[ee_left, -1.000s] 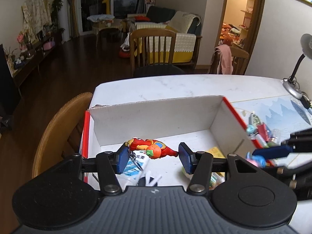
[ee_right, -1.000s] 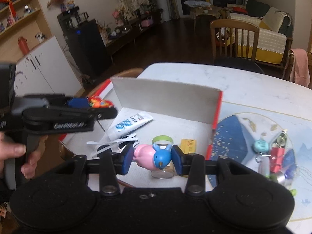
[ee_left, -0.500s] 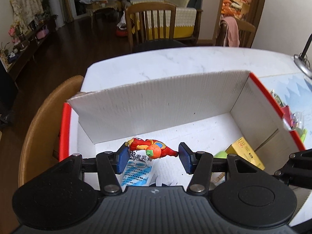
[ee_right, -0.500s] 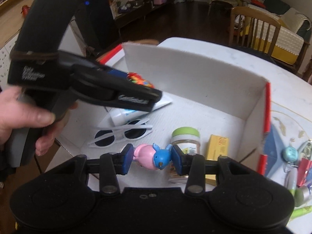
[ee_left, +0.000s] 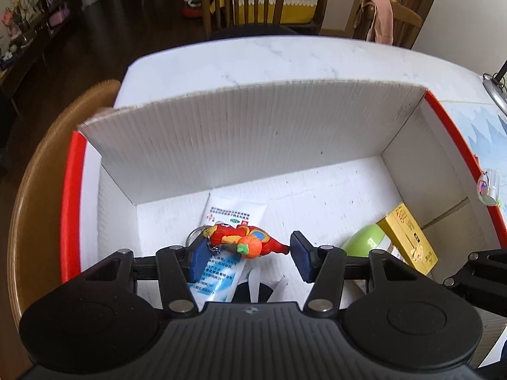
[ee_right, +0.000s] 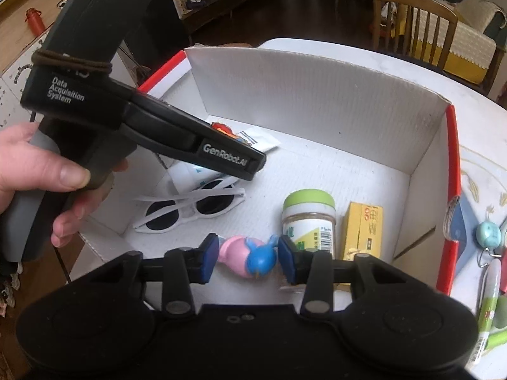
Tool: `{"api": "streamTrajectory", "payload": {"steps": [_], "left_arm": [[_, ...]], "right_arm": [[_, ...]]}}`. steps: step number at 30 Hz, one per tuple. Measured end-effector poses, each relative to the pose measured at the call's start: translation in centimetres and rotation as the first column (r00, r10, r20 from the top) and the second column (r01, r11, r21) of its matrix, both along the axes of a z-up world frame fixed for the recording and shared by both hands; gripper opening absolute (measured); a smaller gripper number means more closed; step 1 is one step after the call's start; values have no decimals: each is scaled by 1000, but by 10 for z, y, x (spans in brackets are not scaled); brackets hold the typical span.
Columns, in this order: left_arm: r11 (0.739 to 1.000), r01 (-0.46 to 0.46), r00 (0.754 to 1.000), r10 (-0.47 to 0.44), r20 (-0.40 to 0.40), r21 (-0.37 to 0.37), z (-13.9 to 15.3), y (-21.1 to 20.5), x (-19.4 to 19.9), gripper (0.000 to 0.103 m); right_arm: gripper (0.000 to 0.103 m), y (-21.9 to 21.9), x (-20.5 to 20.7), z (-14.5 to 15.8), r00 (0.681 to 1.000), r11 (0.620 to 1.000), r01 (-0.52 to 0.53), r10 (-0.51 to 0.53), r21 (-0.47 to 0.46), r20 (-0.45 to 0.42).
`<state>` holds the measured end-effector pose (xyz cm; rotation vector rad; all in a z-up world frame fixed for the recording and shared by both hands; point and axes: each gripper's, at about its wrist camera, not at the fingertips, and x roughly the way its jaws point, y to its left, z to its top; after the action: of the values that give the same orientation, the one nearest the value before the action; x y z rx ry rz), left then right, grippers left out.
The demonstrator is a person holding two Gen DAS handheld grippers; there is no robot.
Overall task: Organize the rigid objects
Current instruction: 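Open the right tool releasing the pig toy while the left tool releases the dragon in the box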
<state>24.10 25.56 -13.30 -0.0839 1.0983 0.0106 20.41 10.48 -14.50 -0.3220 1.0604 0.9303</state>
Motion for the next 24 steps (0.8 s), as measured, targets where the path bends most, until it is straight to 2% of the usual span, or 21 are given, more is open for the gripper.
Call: {"api": "streamTrajectory", "payload": {"steps": [9, 17, 18, 20, 24], "left_arm": [[1000, 1, 1000, -1, -7, 25, 3, -2, -1, 54], [999, -16, 998, 13, 58, 41, 20, -4, -16, 57], [999, -18, 998, 16, 67, 36, 23, -4, -19, 57], [999, -21, 996, 19, 85, 31, 28, -4, -24, 65], [999, -21, 993, 16, 121, 36, 40, -8, -35, 66]], "right_arm": [[45, -10, -3, 9, 1000, 1000, 18, -17, 21, -11], [52, -17, -8, 22, 1000, 999, 30, -30, 37, 1], [52, -19, -9, 25, 999, 999, 32, -32, 42, 3], [53, -21, -10, 29, 999, 998, 36, -37, 50, 6], [54, -27, -13, 37, 999, 997, 44, -45, 71, 16]]}}
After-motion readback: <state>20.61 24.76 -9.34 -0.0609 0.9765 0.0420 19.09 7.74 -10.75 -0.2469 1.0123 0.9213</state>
